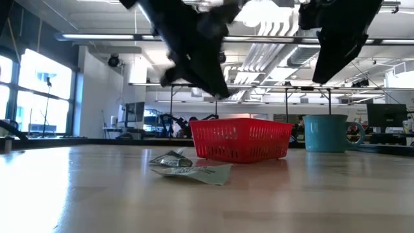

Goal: Pick and place items into bin
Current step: Put the bottom green stevia pack into the red bin, then put the white stevia pack into the red bin

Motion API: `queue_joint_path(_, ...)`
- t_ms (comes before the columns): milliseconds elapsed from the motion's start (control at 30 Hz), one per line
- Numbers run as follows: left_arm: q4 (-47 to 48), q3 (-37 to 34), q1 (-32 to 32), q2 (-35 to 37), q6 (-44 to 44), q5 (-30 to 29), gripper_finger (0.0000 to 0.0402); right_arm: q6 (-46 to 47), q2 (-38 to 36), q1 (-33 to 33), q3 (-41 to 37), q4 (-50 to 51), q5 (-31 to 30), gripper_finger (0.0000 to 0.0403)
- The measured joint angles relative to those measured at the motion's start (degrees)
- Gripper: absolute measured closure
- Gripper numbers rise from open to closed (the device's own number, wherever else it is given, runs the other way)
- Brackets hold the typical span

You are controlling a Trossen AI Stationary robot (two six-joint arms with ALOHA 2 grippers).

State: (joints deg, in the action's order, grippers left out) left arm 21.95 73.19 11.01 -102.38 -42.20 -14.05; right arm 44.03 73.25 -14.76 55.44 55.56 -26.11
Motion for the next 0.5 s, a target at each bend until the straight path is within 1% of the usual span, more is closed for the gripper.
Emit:
queue_joint_path(67, -4.6, -0.2, -2.3, -2.1, 2.8, 1.7, 0.0346, 0.8, -1.2, 0.0, 0.0, -0.2, 0.6, 0.0121)
queue_joint_path(100, -6.6, -0.2, -3.1, -2.5, 3.2, 2.1, 0.0334, 0.9, -1.7, 0.0, 0.0, -0.3, 1.0, 0.0121)
queue_joint_path(167, -7.6, 0.0, -4.3, -2.7, 2.7, 3.3, 0.0304, 0.8, -2.4, 0.0, 0.0, -0.5, 2.0, 0.0121)
queue_joint_path(300, -2.5, -0.1, -4.9, -3.0, -0.1, 6.8, 0.0231, 0.9, -2.9, 0.2, 0.0, -1.0, 2.1, 0.0121)
queue_joint_path(367, 0.3, -0.1, -4.7, -2.5, -0.5, 9.8, 0.0196, 0.7, -2.9, 0.9, 0.0, -1.7, 1.7, 0.0121)
queue_joint_path(433, 3.7, -0.1, -4.0, -1.2, -1.1, 13.9, 0.0167, -0.3, -2.9, 2.6, 0.0, -3.7, 1.5, 0.0121)
queue_joint_path(500, 7.8, 0.0, -2.4, 0.4, -3.1, 14.7, 0.0146, -0.8, -2.9, 5.9, 0.0, -6.9, 1.7, 0.0121)
